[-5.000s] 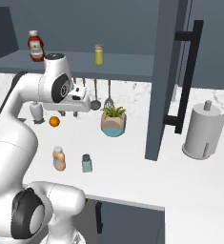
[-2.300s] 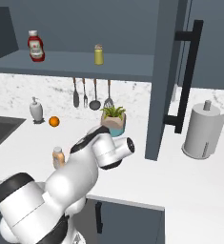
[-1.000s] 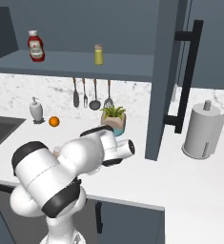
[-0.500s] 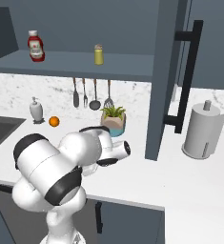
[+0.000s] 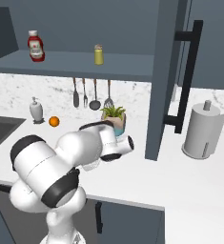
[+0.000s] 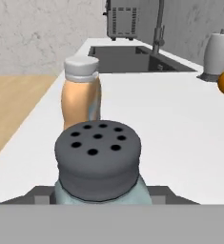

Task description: Put the shaker and condiment bottle from the counter next to their counterparts in the cabinet.

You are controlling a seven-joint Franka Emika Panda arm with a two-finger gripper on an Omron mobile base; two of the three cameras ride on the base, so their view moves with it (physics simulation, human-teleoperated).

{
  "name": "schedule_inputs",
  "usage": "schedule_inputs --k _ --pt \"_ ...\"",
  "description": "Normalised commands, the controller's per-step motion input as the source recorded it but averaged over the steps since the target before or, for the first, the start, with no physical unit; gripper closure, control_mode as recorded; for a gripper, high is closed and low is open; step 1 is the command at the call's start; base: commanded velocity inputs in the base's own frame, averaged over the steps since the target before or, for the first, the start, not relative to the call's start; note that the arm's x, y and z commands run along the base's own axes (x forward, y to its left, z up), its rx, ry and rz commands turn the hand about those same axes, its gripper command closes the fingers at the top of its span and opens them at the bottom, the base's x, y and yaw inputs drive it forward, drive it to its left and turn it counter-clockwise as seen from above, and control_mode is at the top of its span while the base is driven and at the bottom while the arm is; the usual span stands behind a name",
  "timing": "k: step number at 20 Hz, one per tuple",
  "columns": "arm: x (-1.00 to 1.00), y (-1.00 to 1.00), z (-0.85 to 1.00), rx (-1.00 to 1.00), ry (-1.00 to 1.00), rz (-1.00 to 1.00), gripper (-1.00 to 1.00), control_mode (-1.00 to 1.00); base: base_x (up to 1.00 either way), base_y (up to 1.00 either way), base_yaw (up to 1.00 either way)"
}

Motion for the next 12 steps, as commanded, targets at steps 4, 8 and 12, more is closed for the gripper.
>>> schedule_inputs --k 4,8,12 --pt "-0.17 0.17 0.89 -0.04 -0.03 0.00 1.00 -1.00 0.00 0.00 0.00" --pt "-0.07 0.17 0.89 -0.04 0.00 0.00 1.00 -1.00 0.00 0.00 0.00" --pt "-0.05 0.16 0.84 -0.06 0.00 -0.08 1.00 -1.00 0.00 0.00 0.00"
